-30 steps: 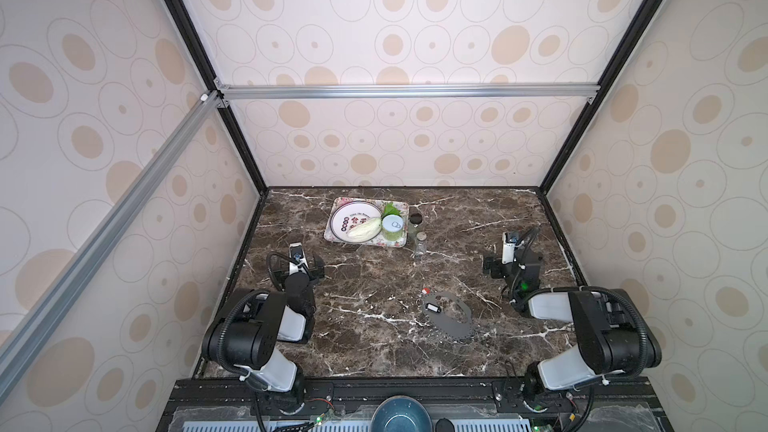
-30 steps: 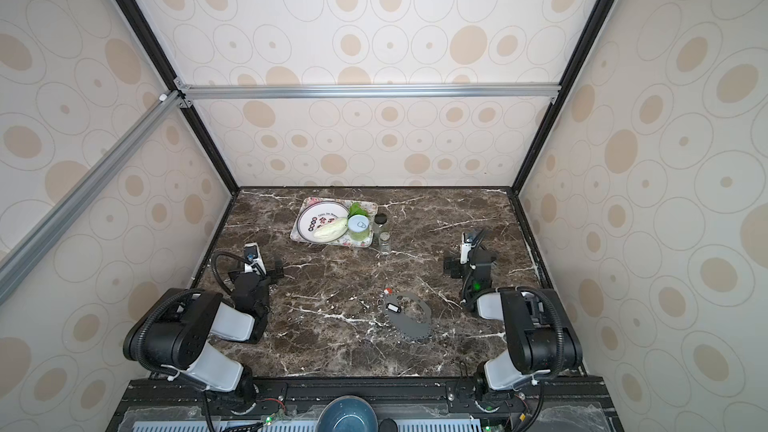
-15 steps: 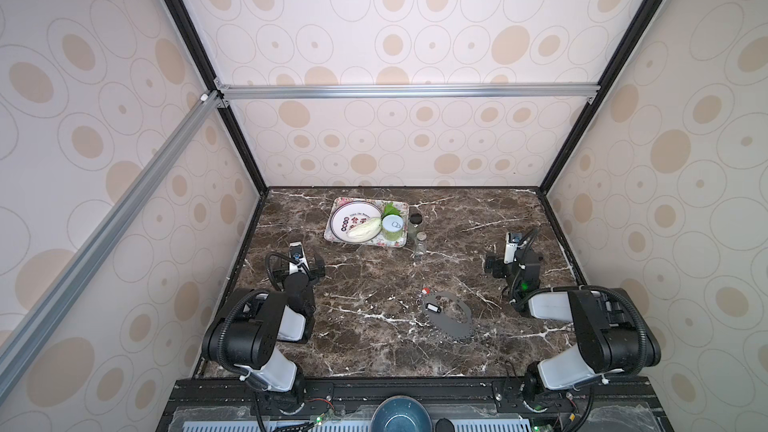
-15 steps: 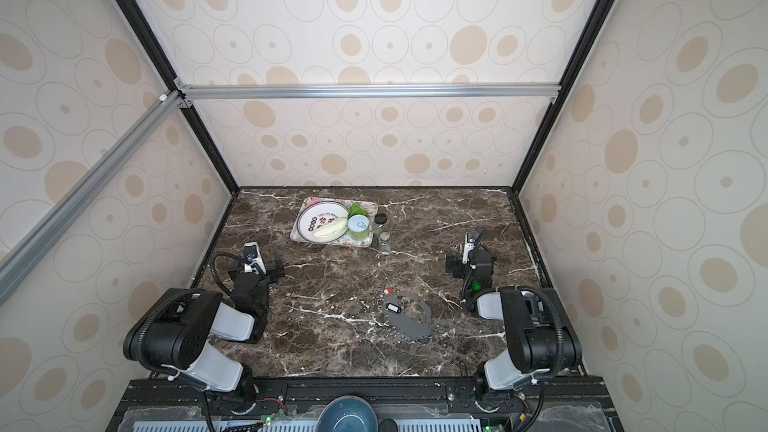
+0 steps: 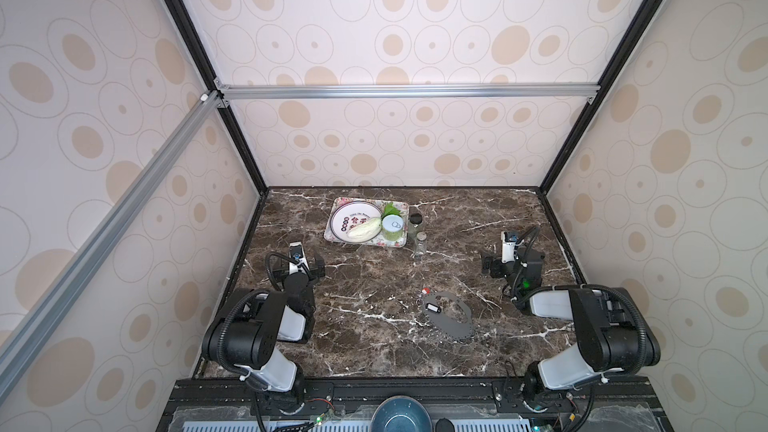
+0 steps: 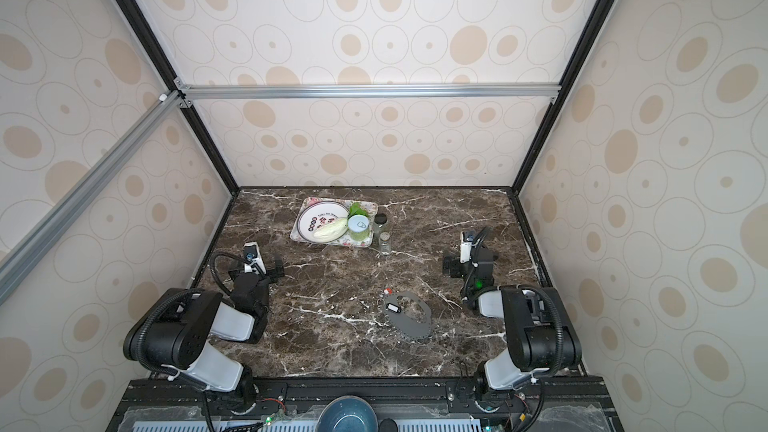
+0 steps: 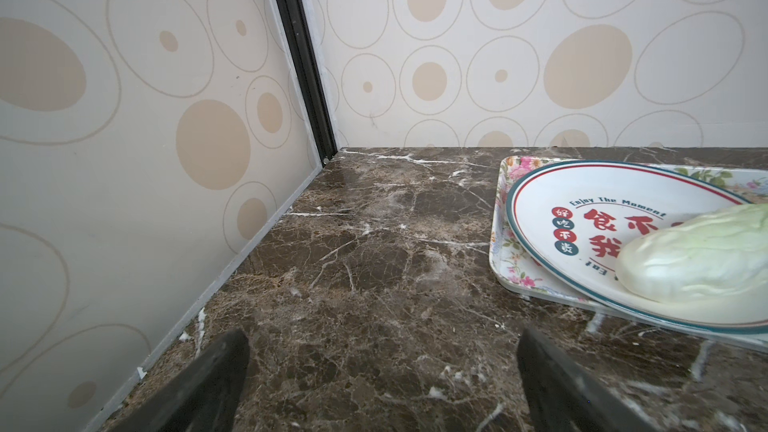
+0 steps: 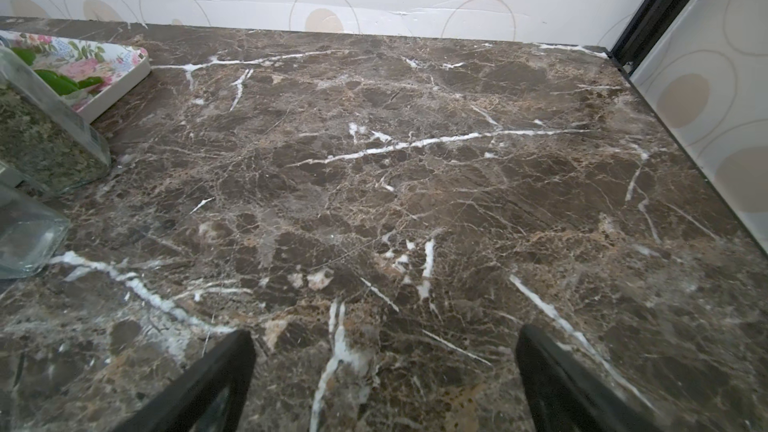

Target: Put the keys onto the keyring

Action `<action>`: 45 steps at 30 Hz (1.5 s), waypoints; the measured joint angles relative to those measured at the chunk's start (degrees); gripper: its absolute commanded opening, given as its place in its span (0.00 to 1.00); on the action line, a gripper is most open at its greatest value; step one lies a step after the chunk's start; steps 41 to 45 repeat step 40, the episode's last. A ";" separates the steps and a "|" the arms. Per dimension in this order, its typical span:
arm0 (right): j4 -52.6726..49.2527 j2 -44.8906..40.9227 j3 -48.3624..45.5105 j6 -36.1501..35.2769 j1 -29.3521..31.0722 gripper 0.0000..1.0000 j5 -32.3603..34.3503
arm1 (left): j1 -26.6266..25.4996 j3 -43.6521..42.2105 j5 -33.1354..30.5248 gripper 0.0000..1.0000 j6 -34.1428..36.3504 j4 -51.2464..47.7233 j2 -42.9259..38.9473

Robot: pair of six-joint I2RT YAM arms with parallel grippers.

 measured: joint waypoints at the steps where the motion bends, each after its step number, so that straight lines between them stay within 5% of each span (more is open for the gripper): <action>1: 0.00 0.00 0.00 -0.04 0.00 1.00 -0.20 | 0.00 0.00 0.00 1.00 0.00 0.02 0.00; 45: 0.00 0.00 -0.02 -0.07 -0.04 1.00 -0.85 | 0.02 0.07 0.02 1.00 -0.02 -0.02 0.00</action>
